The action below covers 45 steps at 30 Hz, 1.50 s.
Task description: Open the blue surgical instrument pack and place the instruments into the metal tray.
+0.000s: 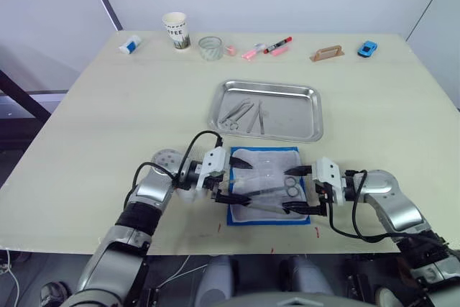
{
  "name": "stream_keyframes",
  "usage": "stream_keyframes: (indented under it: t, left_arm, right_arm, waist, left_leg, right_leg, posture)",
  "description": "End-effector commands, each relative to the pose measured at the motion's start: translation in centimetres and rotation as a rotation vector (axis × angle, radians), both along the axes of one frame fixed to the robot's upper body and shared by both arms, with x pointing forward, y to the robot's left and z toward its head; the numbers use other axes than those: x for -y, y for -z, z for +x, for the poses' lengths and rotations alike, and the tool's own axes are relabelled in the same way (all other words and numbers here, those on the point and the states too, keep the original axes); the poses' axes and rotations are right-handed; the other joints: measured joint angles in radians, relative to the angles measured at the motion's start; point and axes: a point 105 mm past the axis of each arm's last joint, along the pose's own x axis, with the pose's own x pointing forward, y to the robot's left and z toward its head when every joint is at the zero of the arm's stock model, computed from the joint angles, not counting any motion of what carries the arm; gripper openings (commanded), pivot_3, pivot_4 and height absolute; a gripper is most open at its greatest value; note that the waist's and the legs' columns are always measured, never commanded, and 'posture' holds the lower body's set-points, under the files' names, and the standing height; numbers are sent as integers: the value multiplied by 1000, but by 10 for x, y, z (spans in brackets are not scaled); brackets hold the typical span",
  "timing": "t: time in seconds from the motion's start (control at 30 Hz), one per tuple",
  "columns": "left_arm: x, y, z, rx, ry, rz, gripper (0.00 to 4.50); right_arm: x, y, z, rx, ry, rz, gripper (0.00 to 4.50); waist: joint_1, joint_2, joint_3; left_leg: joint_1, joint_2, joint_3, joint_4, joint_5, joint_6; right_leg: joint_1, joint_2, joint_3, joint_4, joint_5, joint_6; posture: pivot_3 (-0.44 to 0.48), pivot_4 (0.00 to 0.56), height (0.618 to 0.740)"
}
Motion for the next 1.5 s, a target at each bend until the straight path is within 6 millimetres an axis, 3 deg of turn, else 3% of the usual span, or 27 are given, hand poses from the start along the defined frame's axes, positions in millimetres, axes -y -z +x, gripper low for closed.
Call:
stream_keyframes:
  t: [0.03, 0.17, 0.4, 0.5, 0.73, 0.9, 0.97, 1.27, 1.3, 1.37, 1.5]
  left_arm:
    - [3, 22, -10, -73, 10, 58, 4430]
    - [2, 21, -9, -76, 0, 56, 4430]
    - [-1, 20, -9, -78, -2, 61, 4430]
    - [-1, 18, -9, -71, 5, 53, 4430]
    - [-1, 15, -11, -65, 31, 22, 4430]
    - [-3, 18, -12, -71, 38, 5, 4430]
    - [-4, 20, -13, -76, 36, -2, 4500]
    - [-5, 33, -11, -90, 15, -9, 4500]
    - [-5, 34, -11, -91, 16, -10, 4500]
    - [-3, 35, -12, -90, 21, -14, 4500]
    - [-2, 35, -13, -86, 35, -19, 4500]
  right_arm:
    - [4, -16, -2, 34, 13, 34, 4500]
    - [11, -23, -6, 78, 24, 8, 4500]
    - [15, -52, -7, 125, 57, 22, 4500]
    - [16, -58, -2, 164, 122, -70, 4500]
    - [-4, -71, 2, 64, 124, -144, 4500]
    - [-10, -67, 5, 62, 96, -196, 4500]
    - [-13, -62, 5, 62, 81, -212, 3989]
    - [-17, -53, 10, 67, 61, -250, 3989]
    - [-19, -53, 10, 67, 57, -251, 3574]
    - [-22, -53, 10, 69, 46, -255, 3197]
    - [-26, -53, 13, 80, 48, -260, 3197]
  waist:
    - [0, 0, 0]
    - [0, 0, 0]
    - [-1, 0, 0]
    - [-1, 0, 0]
    - [-1, 0, 1]
    - [-2, 0, 1]
    - [-2, 0, 1]
    - [-1, 3, -1]
    - [-1, 3, -1]
    - [-1, 5, -2]
    - [-1, 6, -3]
  left_leg:
    - [0, 0, 0, 0, 0, 0]
    - [0, -1, 0, 0, 0, 0]
    - [-1, -1, -1, 0, 0, 0]
    - [-1, -1, -1, 0, 0, 0]
    - [-1, -1, -2, 0, 0, 0]
    - [-2, -1, -2, 0, 0, 0]
    - [-2, -1, -2, 0, 0, 0]
    - [-1, -2, -3, 0, 0, 0]
    - [-1, -2, -3, 0, 0, 0]
    - [-1, -2, -3, 0, 0, 0]
    - [-2, -2, -3, 0, 0, 0]
  right_leg:
    - [0, 0, 0, 0, 0, 0]
    - [0, 0, 0, 0, 0, 0]
    - [0, 0, 0, 0, 0, 1]
    - [0, 0, 0, 0, 0, 1]
    - [-1, 0, -1, 0, -1, 0]
    - [-1, -1, -1, 0, -1, 0]
    - [-1, -1, -1, 0, -1, 0]
    - [-1, -1, -1, 0, 0, 1]
    - [-1, -1, -1, 0, 0, 1]
    - [-1, -1, -1, 0, 0, 1]
    - [-1, -1, -1, 0, 0, 1]
  posture:
    - [0, 150, 740]
    - [0, 150, 740]
    - [0, 150, 740]
    - [0, 150, 740]
    - [0, 150, 740]
    - [0, 150, 740]
    - [0, 150, 740]
    - [0, 150, 740]
    - [0, 150, 740]
    - [0, 150, 740]
    - [0, 150, 740]
